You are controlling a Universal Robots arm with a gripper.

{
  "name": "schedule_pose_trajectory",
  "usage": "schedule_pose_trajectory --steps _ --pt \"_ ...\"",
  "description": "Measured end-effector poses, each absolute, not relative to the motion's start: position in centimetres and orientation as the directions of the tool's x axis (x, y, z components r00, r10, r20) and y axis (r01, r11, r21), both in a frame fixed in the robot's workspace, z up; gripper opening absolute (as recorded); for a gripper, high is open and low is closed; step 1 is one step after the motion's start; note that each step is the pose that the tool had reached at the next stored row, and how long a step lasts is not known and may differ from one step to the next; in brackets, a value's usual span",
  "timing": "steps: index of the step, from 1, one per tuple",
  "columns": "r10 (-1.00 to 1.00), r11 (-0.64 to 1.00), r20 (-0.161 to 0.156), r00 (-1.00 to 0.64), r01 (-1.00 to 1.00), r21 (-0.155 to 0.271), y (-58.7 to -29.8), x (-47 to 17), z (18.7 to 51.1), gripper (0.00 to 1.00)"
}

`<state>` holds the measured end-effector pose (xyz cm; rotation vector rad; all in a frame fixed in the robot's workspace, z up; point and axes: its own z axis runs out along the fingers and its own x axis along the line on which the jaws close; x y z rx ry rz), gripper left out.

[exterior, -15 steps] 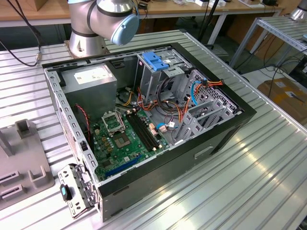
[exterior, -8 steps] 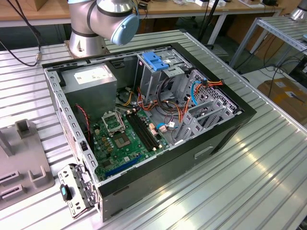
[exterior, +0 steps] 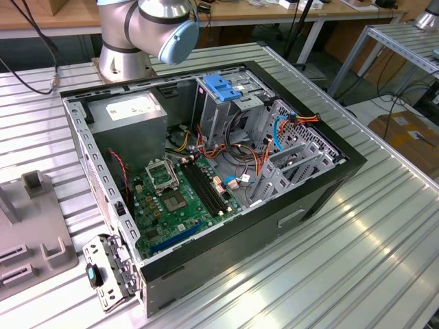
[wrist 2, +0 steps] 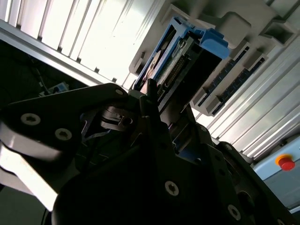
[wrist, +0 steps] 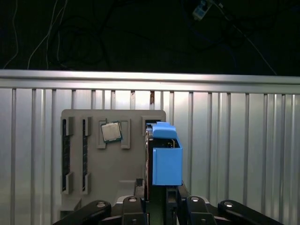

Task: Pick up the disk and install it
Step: 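Pick up the disk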

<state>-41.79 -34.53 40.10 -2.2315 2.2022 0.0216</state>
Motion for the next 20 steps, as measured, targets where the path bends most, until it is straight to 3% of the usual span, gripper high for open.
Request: schedule_pose_trajectory --steps 20 --pt "-1.000 -0.013 -0.014 0.013 -1.000 0.005 -34.53 -41.79 41.18 0.35"
